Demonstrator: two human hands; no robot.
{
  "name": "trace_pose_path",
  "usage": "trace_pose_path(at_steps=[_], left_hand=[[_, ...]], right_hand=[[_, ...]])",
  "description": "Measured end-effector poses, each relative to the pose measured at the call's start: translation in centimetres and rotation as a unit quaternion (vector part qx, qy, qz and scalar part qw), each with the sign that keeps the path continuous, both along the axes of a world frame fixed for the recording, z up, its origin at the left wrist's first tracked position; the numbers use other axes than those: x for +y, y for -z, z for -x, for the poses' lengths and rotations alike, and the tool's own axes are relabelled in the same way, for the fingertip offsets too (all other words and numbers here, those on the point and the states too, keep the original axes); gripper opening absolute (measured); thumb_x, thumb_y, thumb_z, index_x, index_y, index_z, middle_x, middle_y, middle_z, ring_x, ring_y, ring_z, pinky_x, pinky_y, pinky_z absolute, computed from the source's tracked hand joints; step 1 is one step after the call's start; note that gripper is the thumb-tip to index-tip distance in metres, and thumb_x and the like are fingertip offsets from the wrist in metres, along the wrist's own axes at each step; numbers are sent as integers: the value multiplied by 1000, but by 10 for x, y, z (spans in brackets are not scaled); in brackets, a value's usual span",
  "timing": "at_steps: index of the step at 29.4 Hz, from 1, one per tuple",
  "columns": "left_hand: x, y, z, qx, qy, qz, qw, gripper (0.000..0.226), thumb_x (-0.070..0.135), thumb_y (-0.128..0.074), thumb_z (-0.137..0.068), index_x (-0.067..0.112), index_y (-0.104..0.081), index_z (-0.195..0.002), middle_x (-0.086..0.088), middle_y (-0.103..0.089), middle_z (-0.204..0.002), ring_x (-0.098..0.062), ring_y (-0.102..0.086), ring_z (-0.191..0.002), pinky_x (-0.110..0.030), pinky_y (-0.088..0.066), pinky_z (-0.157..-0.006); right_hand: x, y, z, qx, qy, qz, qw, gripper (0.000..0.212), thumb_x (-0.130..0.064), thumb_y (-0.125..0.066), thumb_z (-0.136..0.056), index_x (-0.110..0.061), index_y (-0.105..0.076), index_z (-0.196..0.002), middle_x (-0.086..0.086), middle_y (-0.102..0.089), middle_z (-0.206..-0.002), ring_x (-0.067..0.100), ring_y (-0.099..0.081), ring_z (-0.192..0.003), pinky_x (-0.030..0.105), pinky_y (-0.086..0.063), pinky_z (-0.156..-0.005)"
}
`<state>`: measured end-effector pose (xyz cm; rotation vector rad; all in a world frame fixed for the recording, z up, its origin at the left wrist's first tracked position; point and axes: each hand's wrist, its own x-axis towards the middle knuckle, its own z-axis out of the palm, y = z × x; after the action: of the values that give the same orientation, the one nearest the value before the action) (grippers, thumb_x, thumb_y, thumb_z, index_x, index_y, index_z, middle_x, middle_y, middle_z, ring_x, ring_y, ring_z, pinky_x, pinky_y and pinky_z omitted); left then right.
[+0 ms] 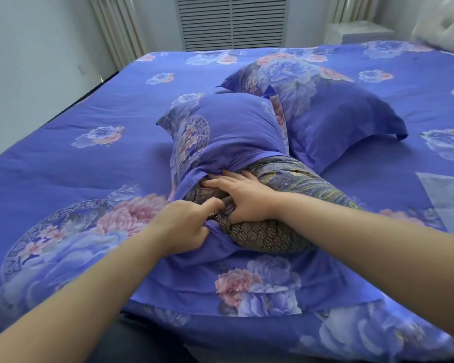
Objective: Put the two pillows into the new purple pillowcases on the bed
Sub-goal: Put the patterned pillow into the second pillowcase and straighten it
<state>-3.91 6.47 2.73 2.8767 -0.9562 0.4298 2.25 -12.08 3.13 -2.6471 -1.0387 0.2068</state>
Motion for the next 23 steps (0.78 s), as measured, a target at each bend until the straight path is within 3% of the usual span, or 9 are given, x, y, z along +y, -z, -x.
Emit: trace_pose_path(at_steps=[3,5,7,9,11,13,16,19,23], left_hand=[[0,-11,-5,65,6,-95,993,30,27,-42,-73,20,-58,-96,-12,-68,-79,-37,-62,-78,-31,-32,-57],[-3,-22,-3,58,5,-184,981,27,30,-43,-74,22,-61,-92,-7,-68,-80,-31,-64,-79,-29,-26,-54],[-5,-30,-3,-33,47,-241,969,14,27,-48,-69,22,-61,-74,-1,-63,-61,-24,-63,-58,-24,-19,-43],[1,-27,-7,-117,122,-243,955,10,17,-49,-71,21,-56,-64,1,-59,-58,-23,-58,-53,-25,-31,-44],[9,-19,-9,-229,154,-164,947,18,7,-52,-80,18,-55,-66,-3,-59,-68,-24,-52,-61,-33,-38,-50],[-2,-49,-2,-340,96,21,935,20,7,-52,-89,13,-53,-70,-10,-56,-65,-24,-43,-62,-37,-34,-50],[-27,-132,-16,-460,-7,253,851,31,11,-45,-97,2,-47,-68,-20,-47,-60,-26,-34,-62,-33,-23,-55],[-18,-134,-36,-376,-86,208,899,41,28,-40,-100,3,-50,-70,-15,-50,-66,-29,-43,-63,-33,-25,-54],[25,-18,-22,-80,-185,252,946,45,50,-37,-91,11,-55,-80,-8,-57,-74,-34,-56,-70,-36,-41,-59]], right_hand=[[-9,-18,-6,128,-2,-46,991,95,-36,-76,-73,-31,-19,-148,-3,-27,-153,16,-19,-143,31,-14,-116],[-10,-19,-7,66,-10,-7,998,103,-46,-76,-72,-26,-12,-151,-3,-21,-156,15,-19,-143,32,-13,-115],[-5,-13,-6,-31,-17,66,997,111,-58,-71,-69,-27,-3,-151,-7,-6,-159,14,-8,-145,39,-6,-116],[4,-6,-5,-102,-30,114,988,110,-57,-69,-70,-30,0,-151,-8,2,-160,17,-4,-146,45,-8,-117],[17,3,-1,-145,-34,143,978,102,-50,-67,-74,-29,-4,-151,-5,-1,-160,23,-6,-146,51,-12,-115],[40,19,9,-155,-62,153,974,95,-45,-66,-76,-29,-9,-151,-2,-8,-159,27,-8,-145,56,-9,-113],[79,45,30,-188,-134,135,964,72,-31,-47,-91,-34,-8,-151,-5,-13,-158,23,-13,-145,53,-2,-112],[71,43,20,-173,-92,90,976,92,-31,-65,-75,-29,-12,-150,-7,-20,-156,16,-17,-143,44,-3,-113],[46,41,14,-161,-46,9,986,91,-35,-71,-65,-19,-29,-143,0,-27,-152,18,-25,-140,41,-5,-115]])
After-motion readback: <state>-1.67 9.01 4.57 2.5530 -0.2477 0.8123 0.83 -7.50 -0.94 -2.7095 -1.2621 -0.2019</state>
